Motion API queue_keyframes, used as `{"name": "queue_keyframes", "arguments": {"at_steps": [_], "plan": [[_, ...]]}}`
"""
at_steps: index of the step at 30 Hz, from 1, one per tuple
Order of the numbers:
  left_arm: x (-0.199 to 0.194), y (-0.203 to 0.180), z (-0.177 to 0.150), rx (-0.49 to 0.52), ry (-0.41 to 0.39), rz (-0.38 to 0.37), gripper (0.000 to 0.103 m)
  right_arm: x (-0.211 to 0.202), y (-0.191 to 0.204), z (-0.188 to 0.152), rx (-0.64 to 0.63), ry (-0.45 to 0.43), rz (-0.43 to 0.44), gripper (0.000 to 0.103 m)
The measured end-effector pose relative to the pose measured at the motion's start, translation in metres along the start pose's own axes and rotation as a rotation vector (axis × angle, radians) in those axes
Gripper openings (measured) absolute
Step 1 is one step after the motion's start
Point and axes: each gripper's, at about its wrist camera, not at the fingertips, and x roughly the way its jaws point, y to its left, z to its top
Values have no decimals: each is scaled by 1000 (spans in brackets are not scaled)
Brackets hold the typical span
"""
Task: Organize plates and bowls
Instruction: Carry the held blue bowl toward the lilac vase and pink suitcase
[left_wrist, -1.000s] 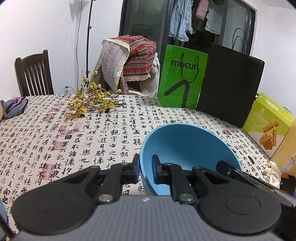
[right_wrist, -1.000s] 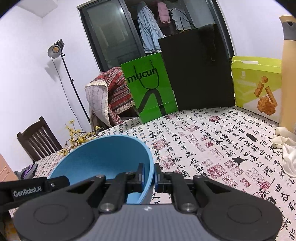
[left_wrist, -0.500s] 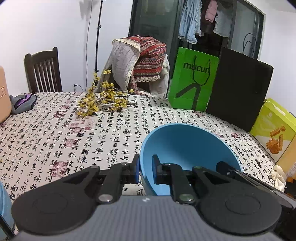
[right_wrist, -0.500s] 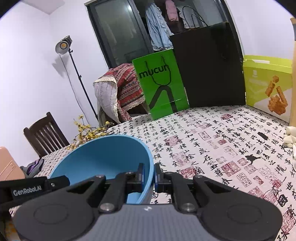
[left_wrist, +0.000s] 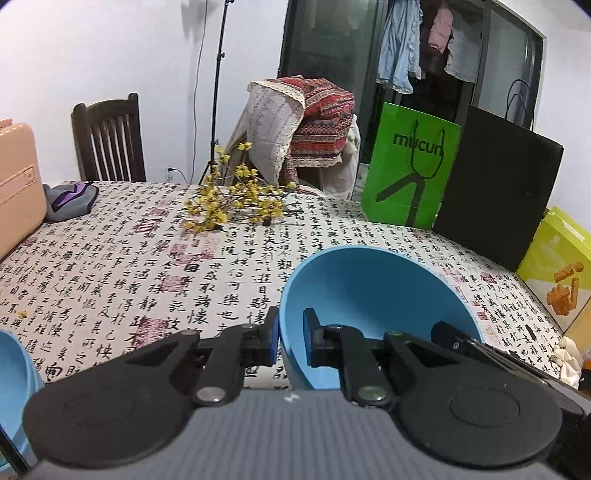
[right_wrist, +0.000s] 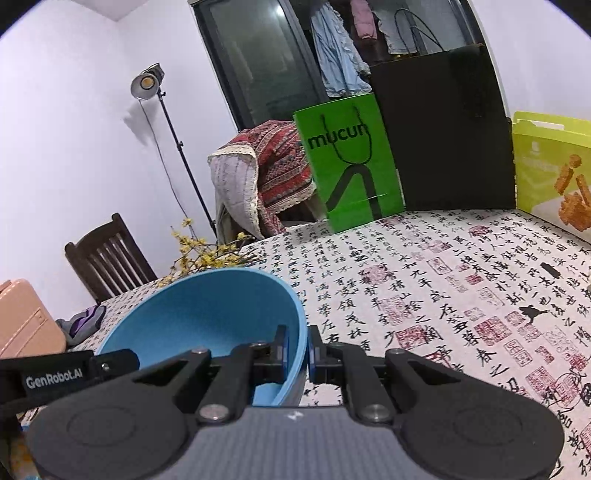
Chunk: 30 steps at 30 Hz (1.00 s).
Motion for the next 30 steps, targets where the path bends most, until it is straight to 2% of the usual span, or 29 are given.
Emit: {"name": "queue_keyframes", "arguments": {"at_steps": [30], "plan": [[-25, 66, 1, -80, -31, 114, 13, 9, 66, -13, -69, 33, 123, 10]]}}
